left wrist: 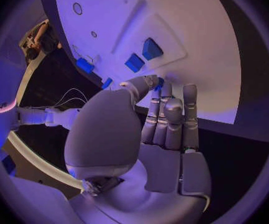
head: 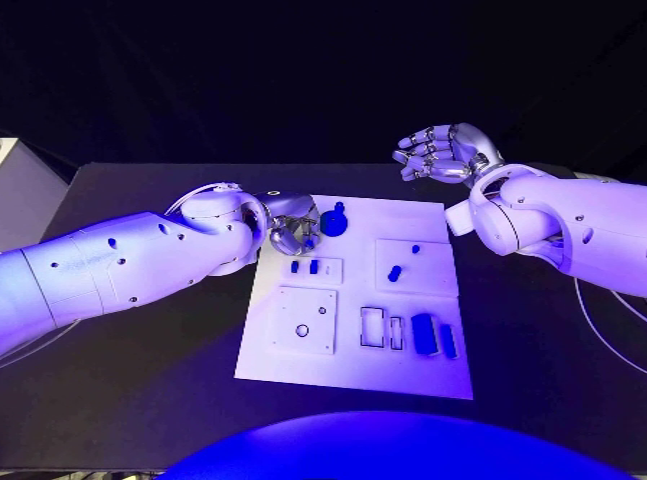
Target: Assemble the parts on the task board
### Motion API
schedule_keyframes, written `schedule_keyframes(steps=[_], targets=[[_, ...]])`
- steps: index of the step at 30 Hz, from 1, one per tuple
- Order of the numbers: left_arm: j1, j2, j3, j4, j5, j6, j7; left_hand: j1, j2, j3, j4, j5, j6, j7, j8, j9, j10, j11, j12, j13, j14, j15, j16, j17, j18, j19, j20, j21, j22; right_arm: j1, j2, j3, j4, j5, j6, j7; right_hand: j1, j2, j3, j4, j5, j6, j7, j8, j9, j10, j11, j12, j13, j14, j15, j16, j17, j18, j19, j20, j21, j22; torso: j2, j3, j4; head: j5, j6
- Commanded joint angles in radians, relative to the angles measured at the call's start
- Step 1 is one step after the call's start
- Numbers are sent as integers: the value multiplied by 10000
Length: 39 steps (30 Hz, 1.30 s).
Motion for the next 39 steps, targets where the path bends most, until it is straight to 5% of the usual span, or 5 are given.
schedule_keyframes(steps=[1,14,39], targets=[[-90,4,-59,10,-1,270,40,-14,90,10,-55,-30,73,16,-21,18,76,-1,-27,8,49,-46,36,-26,149,6,11,65,14,-7,-2,2,-6,-47,99,62,10,9,66,3,12,64,717,-65,-9,57,21,-50,-10,40,20,-32,-10,133,41,42,7,-9,4,-4,-4,-3,2],[-101,-34,-56,80,163,-5,60,-272,-110,71,-64,-16,-1076,188,-1079,-341,-209,142,-548,18,-116,72,81,-273,141,-6,101,-27,-39,-14,-2,0,-22,-47,157,27,-1,3,74,4,7,65,719,-71,-26,53,25,-69,-16,33,26,-61,-42,130,30,46,2,-53,1,-8,3,-3,2],[-102,-85,-54,-3,155,102,-319,-391,-205,15,-14,-18,-1475,122,-1402,-470,-225,143,-586,92,-172,83,102,-386,145,23,132,-104,-96,-19,-46,-7,-19,-114,281,-88,26,-35,83,-29,-107,62,724,-80,-51,31,33,-103,-20,10,42,-112,-92,125,-21,60,-14,-127,-4,-2,-2,-5,2]])
